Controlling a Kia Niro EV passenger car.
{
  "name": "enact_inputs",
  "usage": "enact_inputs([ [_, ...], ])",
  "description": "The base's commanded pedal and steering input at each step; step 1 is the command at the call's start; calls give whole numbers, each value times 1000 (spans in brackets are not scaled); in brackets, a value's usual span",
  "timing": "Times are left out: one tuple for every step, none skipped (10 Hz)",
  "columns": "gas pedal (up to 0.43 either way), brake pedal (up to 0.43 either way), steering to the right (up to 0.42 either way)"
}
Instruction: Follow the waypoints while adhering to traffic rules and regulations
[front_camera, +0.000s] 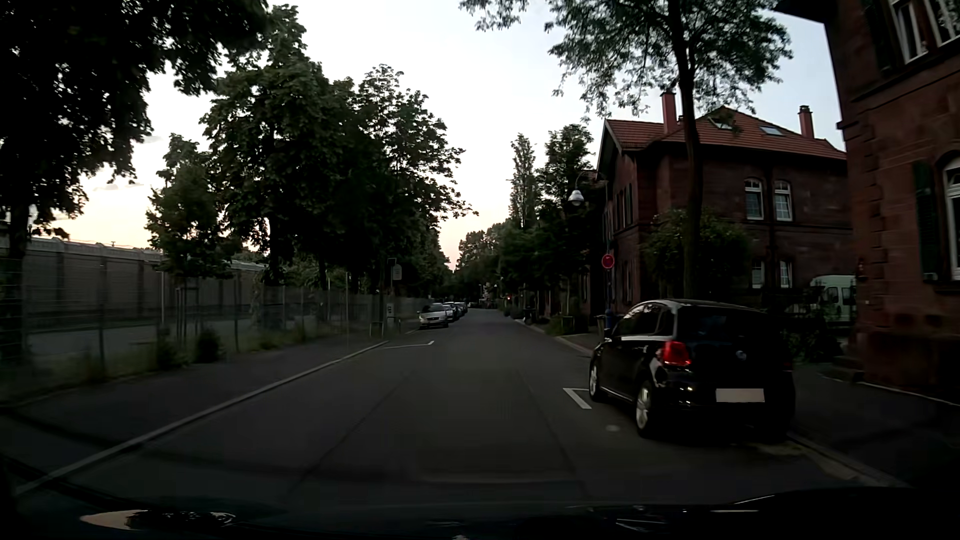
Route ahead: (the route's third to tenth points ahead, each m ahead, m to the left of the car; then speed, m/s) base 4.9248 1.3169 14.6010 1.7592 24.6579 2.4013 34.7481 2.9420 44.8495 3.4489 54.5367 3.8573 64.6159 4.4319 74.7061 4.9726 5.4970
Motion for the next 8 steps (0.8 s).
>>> enact_inputs([
  [0,226,-22],
  [0,232,-23],
  [0,244,-23],
  [0,244,-23],
  [0,250,-24],
  [0,250,-21],
  [0,250,-15],
  [0,256,-14],
])
